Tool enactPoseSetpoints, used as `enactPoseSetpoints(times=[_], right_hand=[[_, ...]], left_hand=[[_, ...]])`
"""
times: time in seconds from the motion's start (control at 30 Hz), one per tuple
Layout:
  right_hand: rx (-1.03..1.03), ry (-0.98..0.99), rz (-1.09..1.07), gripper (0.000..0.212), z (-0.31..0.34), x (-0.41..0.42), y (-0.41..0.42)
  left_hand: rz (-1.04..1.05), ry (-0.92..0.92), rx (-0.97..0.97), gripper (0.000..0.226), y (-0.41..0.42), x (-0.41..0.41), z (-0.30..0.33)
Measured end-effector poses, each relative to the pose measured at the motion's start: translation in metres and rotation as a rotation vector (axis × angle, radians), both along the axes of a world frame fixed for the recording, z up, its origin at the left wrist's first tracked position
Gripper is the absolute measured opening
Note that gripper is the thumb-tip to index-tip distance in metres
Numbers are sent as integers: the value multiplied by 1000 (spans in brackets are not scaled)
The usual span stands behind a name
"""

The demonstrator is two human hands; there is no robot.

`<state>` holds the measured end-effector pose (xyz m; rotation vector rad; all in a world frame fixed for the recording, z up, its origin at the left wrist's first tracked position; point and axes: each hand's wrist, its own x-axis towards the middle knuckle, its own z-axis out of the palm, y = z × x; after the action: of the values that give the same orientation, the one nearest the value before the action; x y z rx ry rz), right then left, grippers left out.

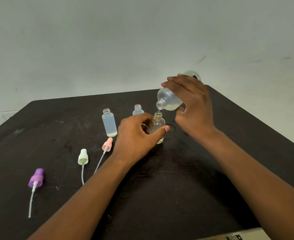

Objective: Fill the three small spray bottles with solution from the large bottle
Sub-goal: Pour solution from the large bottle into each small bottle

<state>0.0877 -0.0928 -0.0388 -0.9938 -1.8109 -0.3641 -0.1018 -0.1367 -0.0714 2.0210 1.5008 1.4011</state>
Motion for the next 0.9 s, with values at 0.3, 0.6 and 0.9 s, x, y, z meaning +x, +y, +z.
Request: enactPoseSetpoints(times=[0.3,0.6,0.9], right_hand=[[-1,6,0,75,1,0,0],[2,7,0,74,1,-1,-2],[5,-2,-4,74,1,-1,-1]], left_hand=[[0,9,-2,47,0,0,0],[7,-1,-2,38,1,0,-1],[12,-3,0,41,0,0,-1]])
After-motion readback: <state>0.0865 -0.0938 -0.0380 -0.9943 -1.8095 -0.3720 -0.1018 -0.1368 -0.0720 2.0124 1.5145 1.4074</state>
